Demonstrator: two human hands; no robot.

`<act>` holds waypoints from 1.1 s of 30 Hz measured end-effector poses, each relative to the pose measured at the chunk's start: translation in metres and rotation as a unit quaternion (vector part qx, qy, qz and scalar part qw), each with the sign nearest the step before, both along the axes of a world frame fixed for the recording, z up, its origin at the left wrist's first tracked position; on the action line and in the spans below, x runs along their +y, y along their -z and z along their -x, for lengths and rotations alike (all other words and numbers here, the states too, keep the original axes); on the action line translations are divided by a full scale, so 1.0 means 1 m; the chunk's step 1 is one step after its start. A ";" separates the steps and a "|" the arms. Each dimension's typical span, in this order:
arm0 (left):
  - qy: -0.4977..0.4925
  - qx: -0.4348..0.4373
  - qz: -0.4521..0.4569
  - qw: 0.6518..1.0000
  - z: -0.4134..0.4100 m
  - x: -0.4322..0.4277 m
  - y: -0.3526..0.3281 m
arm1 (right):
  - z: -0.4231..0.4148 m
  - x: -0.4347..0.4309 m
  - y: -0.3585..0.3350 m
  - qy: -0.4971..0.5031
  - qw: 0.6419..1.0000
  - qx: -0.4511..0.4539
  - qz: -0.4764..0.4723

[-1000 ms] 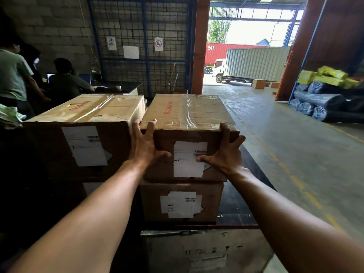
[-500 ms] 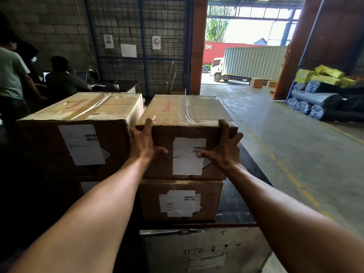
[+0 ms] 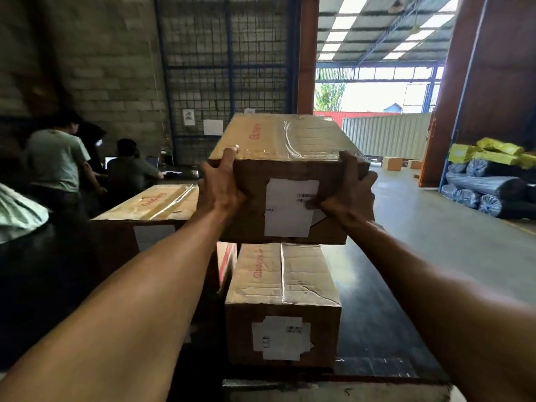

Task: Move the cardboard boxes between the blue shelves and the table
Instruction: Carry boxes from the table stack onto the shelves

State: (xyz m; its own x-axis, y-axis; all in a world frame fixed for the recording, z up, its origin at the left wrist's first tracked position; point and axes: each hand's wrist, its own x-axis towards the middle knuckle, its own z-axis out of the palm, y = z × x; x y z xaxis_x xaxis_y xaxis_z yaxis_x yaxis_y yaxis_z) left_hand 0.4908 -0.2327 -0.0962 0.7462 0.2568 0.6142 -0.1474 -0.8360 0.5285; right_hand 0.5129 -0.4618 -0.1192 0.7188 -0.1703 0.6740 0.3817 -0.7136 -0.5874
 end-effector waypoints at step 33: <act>-0.760 0.054 0.022 0.647 0.369 -0.019 -0.031 | 0.179 0.244 -0.010 -0.727 0.682 0.081 0.018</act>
State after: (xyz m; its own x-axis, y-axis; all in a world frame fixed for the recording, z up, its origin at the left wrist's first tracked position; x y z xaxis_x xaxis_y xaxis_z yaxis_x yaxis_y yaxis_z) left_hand 0.1214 -0.2515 -0.0650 -0.3509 0.7601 0.5469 0.8680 0.0449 0.4945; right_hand 0.3343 -0.2183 -0.1088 0.1751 0.8161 0.5507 0.6336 0.3348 -0.6975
